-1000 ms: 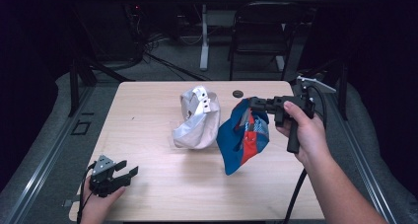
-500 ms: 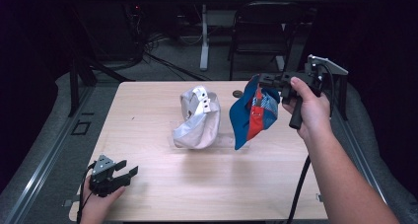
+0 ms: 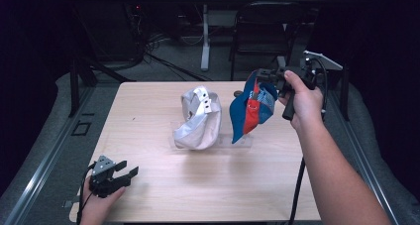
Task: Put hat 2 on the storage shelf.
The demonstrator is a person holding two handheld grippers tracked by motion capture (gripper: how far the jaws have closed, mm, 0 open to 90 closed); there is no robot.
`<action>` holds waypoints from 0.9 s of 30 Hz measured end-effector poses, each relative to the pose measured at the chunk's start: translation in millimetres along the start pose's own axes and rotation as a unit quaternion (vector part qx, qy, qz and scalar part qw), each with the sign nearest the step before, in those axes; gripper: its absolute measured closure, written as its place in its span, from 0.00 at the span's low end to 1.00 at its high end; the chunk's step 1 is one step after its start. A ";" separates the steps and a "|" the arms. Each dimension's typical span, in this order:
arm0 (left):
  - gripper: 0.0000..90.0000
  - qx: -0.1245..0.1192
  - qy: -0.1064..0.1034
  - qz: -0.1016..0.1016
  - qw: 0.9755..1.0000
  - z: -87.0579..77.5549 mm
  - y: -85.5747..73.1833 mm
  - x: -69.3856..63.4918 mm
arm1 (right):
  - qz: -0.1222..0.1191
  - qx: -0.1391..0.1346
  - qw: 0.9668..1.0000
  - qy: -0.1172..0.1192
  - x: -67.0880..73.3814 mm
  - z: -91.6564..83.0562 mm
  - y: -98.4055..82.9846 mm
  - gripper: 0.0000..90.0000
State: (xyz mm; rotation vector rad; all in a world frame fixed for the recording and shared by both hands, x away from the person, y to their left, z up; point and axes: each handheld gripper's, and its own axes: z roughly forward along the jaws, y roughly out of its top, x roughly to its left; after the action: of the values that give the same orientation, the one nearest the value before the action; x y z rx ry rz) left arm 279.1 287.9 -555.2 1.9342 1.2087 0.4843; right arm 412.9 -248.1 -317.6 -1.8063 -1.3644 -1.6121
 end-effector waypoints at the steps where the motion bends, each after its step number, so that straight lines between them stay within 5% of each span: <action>1: 0.50 -0.001 0.000 0.000 1.000 0.0 0.1 0.0 | -0.003 0.003 1.000 -0.001 -1.1 1.1 0.6 0.87; 15: 0.50 0.001 0.000 -0.004 1.000 2.3 0.7 0.7 | 0.013 0.023 1.000 -0.008 -21.0 26.7 -4.9 0.87; 27: 0.50 -0.006 0.000 0.001 1.000 5.4 0.7 -1.6 | 0.027 0.028 0.999 -0.022 -50.7 27.5 -17.5 0.87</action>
State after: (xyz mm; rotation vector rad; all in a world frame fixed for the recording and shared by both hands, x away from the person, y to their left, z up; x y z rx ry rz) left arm 282.3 284.1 -557.9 1.9243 1.2017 0.4925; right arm 419.7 -239.4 -376.8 -1.8400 -1.3545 -1.5018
